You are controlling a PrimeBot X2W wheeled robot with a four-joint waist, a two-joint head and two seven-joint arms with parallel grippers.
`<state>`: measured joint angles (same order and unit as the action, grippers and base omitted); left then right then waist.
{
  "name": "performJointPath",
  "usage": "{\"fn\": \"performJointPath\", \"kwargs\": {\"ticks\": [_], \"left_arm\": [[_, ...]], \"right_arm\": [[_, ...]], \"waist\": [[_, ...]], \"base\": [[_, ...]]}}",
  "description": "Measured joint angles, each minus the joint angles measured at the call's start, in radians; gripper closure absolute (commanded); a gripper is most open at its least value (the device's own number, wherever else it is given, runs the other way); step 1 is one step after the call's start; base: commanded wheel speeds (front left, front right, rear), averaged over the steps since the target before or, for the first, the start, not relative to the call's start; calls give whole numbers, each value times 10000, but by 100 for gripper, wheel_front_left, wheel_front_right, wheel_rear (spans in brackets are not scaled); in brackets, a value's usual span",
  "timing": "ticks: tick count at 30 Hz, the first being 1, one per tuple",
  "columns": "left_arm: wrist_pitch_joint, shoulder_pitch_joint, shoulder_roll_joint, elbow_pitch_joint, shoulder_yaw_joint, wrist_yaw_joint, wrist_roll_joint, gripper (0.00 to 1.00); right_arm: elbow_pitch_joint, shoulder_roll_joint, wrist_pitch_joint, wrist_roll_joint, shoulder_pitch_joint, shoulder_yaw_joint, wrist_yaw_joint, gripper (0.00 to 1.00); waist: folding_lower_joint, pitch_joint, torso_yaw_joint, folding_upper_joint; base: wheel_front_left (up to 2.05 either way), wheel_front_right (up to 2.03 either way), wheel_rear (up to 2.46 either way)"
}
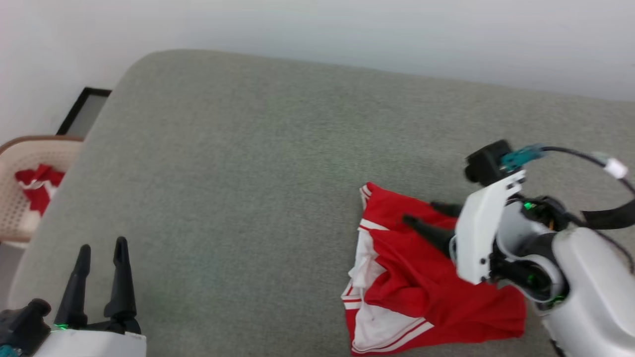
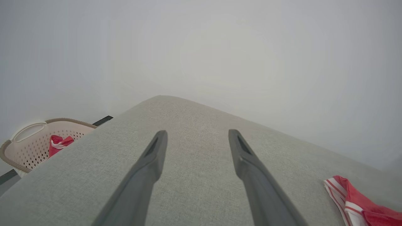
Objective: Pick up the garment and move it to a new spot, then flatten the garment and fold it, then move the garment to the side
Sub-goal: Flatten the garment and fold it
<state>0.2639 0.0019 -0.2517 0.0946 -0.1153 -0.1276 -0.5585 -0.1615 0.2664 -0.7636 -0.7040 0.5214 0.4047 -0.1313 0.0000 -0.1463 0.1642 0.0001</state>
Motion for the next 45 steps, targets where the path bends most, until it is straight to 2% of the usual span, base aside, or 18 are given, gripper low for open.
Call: {"fn": "performJointPath", "kwargs": {"ticks": [4, 12, 20, 25, 32, 45], "left_arm": [[0, 29, -117, -46, -12, -2, 58, 0], [0, 148, -299, -102, -75, -2, 345, 0], [0, 342, -481, 21, -130, -2, 500, 0], [0, 500, -520, 128, -44, 0, 606, 0], [0, 607, -640, 257, 50, -2, 669, 0], [0, 663, -1072, 481, 77, -2, 276, 0]], "right_arm": [[499, 485, 909, -33, -160, -155, 0, 0], [719, 1373, 3697, 385, -744, -487, 0, 0], [205, 1975, 6635, 1009, -1522, -802, -2, 0], [-397, 2196, 8088, 1388, -2040, -1091, -2, 0], [-1271, 2071, 9283, 1641, -2796, -1707, -2, 0], [-1977, 1680, 10030, 1808, -3829, -2564, -2, 0]], "waist": [[1, 78, -317, 0], [1, 269, -997, 0], [0, 527, -1633, 0], [1, 779, -1893, 0], [0, 1125, -2020, 0], [0, 1441, -1942, 0]], "base": [[0, 0, 0], [0, 0, 0], [0, 0, 0], [0, 0, 0], [0, 0, 0], [0, 0, 0]]}}
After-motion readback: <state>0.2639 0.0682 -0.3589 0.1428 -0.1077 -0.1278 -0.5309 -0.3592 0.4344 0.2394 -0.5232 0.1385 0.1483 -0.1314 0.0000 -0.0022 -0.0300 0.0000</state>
